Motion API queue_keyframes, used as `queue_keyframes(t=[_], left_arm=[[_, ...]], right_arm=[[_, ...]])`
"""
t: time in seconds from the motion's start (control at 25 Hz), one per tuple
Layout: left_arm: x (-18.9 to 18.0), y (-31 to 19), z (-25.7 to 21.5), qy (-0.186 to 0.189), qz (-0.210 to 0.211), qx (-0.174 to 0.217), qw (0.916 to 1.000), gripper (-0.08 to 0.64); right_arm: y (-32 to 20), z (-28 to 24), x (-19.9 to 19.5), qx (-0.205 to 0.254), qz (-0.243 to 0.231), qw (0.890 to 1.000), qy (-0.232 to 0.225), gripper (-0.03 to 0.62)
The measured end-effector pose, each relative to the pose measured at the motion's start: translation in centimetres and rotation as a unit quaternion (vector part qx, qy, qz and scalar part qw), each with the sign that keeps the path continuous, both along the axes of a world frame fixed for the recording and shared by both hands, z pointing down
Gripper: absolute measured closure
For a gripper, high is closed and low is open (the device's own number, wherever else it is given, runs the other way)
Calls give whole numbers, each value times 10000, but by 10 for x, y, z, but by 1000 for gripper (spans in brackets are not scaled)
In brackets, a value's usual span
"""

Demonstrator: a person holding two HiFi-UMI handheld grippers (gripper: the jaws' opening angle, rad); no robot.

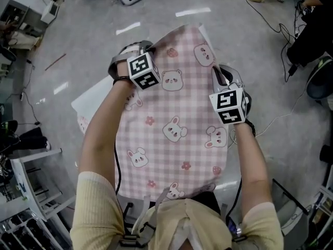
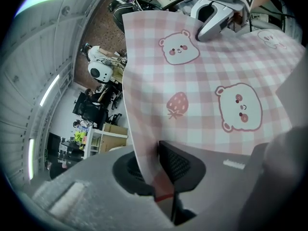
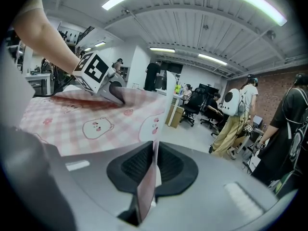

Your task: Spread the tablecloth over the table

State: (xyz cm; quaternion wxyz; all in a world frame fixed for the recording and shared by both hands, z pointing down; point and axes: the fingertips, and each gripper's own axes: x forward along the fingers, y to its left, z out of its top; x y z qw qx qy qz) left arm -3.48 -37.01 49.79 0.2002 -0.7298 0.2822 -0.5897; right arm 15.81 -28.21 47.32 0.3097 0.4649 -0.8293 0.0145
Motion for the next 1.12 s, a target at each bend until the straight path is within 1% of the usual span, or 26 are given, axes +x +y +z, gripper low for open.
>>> queue_keyframes(t=[0.2, 0.32, 0.4, 0.52, 0.68, 0.88, 1.0, 1.12], left_arm=[[1, -12, 21, 129, -176, -127, 9997, 517], [0, -12, 28, 46, -233, -114, 9997, 506], [0, -14, 29, 19, -269, -69, 9996, 488], [-2, -16, 25, 36, -322, 50, 9995, 456], [-1, -17, 16, 159, -397, 244, 9988, 426], [0, -18, 1, 483, -494, 405, 9968, 318], [3, -16, -11, 763, -484, 487, 9947, 253], [7, -12, -20, 1039, -389, 549, 9923, 211]], right_arm=[[-14, 18, 2, -18, -21, 9999, -149, 558], [-14, 34, 6, -196, 90, 9997, -121, 552], [-15, 39, 8, -272, 128, 9994, -141, 543], [-17, 38, 8, -252, 121, 9995, -146, 535], [-15, 39, 10, -253, 158, 9995, -105, 517], [-16, 35, 12, -171, 248, 9995, -122, 466], [-18, 22, 16, 38, 386, 9991, -158, 412], [-18, 7, 20, 272, 488, 9982, -209, 367]])
